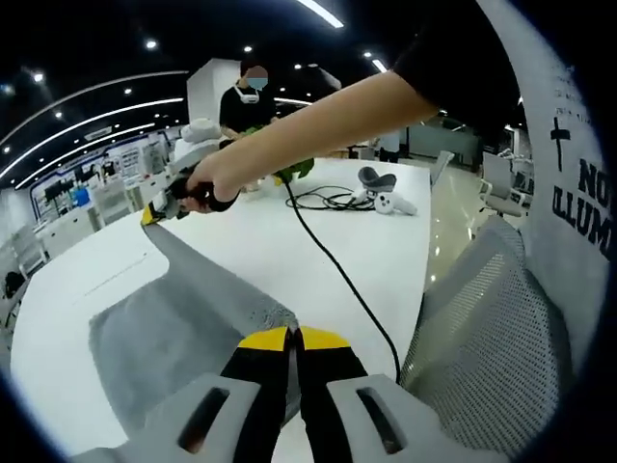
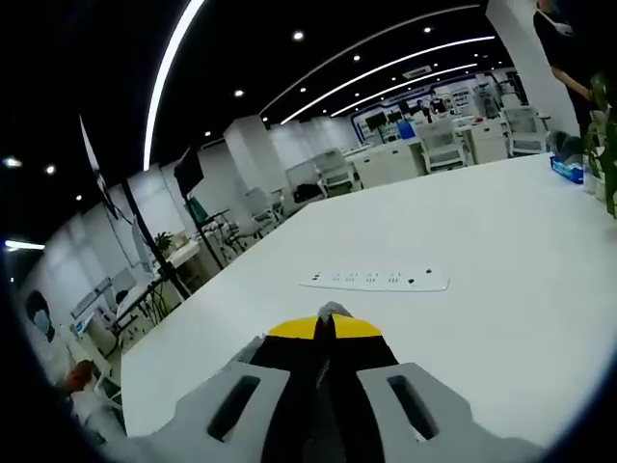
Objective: Fold the towel on the table until its edges align and the towel forms a compact rectangular stack.
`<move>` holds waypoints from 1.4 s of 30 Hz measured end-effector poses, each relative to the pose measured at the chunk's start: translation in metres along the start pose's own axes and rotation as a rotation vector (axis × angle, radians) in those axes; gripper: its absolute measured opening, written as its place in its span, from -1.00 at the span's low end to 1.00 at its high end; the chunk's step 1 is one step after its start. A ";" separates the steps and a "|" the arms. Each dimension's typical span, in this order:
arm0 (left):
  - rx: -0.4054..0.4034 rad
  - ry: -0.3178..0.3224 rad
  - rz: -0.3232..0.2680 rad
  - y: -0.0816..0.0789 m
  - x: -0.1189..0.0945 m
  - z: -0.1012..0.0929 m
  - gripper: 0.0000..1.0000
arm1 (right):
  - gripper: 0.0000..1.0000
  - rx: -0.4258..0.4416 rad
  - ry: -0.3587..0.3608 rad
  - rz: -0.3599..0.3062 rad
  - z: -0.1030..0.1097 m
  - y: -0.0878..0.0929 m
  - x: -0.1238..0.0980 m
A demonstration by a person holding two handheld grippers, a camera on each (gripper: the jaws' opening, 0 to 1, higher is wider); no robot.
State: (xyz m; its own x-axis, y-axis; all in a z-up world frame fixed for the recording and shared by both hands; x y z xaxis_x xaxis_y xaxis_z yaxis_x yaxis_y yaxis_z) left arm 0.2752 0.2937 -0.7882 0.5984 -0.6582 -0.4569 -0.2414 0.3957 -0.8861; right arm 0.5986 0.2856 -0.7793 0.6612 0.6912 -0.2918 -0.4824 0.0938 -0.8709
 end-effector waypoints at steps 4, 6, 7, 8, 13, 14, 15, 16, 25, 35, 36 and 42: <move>0.002 -0.036 -0.013 0.002 -0.014 0.009 -0.95 | -1.00 0.023 -0.029 -0.015 0.016 -0.005 0.003; 0.027 -0.057 -0.007 0.004 -0.022 0.015 -0.95 | -1.00 0.008 -0.043 -0.019 0.027 -0.010 0.006; 0.021 -0.071 -0.006 0.005 -0.025 0.018 -0.95 | -1.00 0.008 -0.047 -0.021 0.030 -0.012 0.007; 0.004 -0.085 -0.014 0.005 -0.030 0.022 -0.95 | -1.00 0.005 -0.052 -0.024 0.033 -0.014 0.008; -0.084 -0.141 -0.042 0.015 -0.047 0.039 -0.95 | -1.00 -0.012 -0.063 -0.015 0.043 -0.013 0.017; -0.097 -0.166 -0.033 0.021 -0.052 0.045 -0.95 | -1.00 -0.009 -0.066 -0.012 0.045 -0.012 0.019; -0.101 -0.177 -0.030 0.023 -0.055 0.047 -0.95 | -1.00 -0.008 -0.070 -0.011 0.047 -0.012 0.022; -0.107 -0.188 -0.032 0.025 -0.059 0.049 -0.95 | -1.00 -0.008 -0.072 -0.010 0.049 -0.012 0.024; -0.187 -0.265 -0.037 0.040 -0.083 0.070 -0.95 | -1.00 -0.021 -0.108 0.004 0.072 -0.009 0.050; -0.417 -0.291 -0.035 0.078 -0.089 0.084 -0.96 | -1.00 -0.037 -0.120 0.056 0.097 0.020 0.083; -0.435 -0.280 -0.029 0.083 -0.088 0.084 -0.96 | -1.00 -0.044 -0.121 0.062 0.098 0.024 0.084; -0.520 -0.265 0.044 0.112 -0.085 0.086 -0.96 | -0.99 -0.100 -0.120 0.123 0.099 0.050 0.110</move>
State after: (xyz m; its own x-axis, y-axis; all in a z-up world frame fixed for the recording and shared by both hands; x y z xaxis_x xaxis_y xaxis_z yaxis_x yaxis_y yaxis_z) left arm 0.2628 0.4490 -0.8422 0.7340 -0.4387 -0.5185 -0.5736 0.0085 -0.8191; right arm 0.5903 0.4378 -0.8162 0.5248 0.7738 -0.3546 -0.4917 -0.0644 -0.8684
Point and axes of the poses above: the point that each gripper's makers call its tool centre point, and the gripper's own axes: x roughly forward along the fingers, z roughly to its left, y roughly out of its underside, the point moved 2 cm from there along -x, roughly backward along the fingers
